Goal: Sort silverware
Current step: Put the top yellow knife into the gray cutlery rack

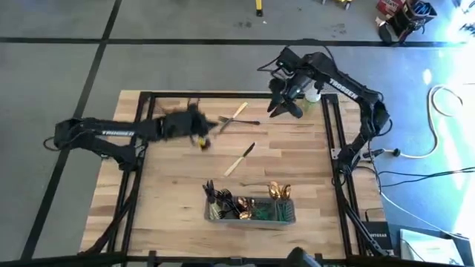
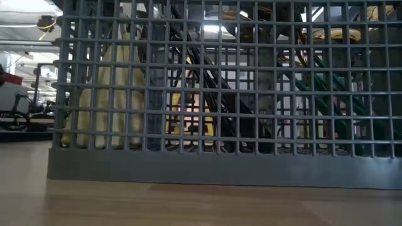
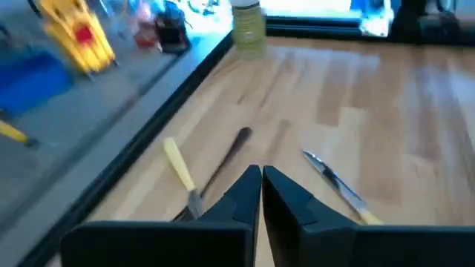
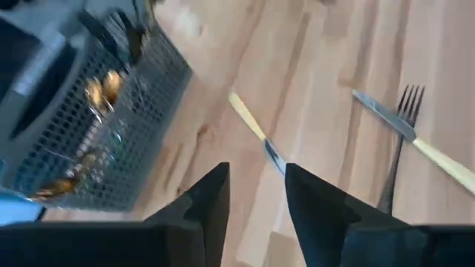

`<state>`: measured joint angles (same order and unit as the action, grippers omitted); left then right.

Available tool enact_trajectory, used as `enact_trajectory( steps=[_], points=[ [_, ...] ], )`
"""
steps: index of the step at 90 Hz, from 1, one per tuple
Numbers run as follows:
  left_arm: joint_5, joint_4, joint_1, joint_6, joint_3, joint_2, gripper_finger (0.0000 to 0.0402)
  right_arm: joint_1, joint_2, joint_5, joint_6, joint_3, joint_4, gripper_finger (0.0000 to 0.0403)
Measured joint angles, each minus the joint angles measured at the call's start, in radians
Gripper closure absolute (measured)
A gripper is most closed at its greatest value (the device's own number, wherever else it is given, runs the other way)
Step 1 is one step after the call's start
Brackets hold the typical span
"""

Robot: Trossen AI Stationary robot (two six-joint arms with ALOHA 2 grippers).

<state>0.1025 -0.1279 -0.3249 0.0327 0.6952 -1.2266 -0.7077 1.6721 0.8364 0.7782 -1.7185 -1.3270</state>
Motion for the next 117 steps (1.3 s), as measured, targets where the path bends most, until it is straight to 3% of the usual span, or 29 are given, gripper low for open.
enact_trajectory(
  steps=[8, 16, 31, 46, 58, 67, 82, 117],
  points=[
    [-0.231, -0.106, -0.154, -0.009, 0.0, -0.053, 0.0401, -0.016, -0.027, 0.001, -0.003, 0.033, 0.057, 0.0304],
    [-0.286, -0.176, -0.252, -0.009, 0.014, -0.135, 0.0402, -0.03, -0.053, -0.004, -0.017, 0.051, 0.091, 0.0312],
    [-0.252, -0.221, -0.288, 0.015, 0.128, -0.367, 0.0392, -0.041, -0.066, -0.051, -0.049, 0.08, 0.096, 0.0325],
    [-0.167, -0.208, -0.279, 0.018, 0.253, -0.536, 0.0348, -0.039, -0.068, -0.107, -0.052, 0.08, 0.1, 0.0339],
    [-0.135, -0.199, -0.24, -0.046, 0.299, -0.561, 0.0301, -0.041, -0.068, -0.163, -0.082, 0.079, 0.101, 0.0347],
    [-0.045, -0.178, -0.196, -0.04, 0.316, -0.565, 0.0269, -0.04, -0.068, -0.196, -0.097, 0.079, 0.104, 0.0347],
    [-0.015, 0.088, -0.204, -0.112, 0.453, -0.59, 0.0226, -0.04, -0.067, -0.229, -0.097, 0.079, 0.142, 0.0347],
    [0.001, 0.093, -0.209, -0.262, 0.556, -0.799, 0.0194, -0.041, -0.067, -0.243, -0.083, 0.079, 0.181, 0.0347]
  ],
)
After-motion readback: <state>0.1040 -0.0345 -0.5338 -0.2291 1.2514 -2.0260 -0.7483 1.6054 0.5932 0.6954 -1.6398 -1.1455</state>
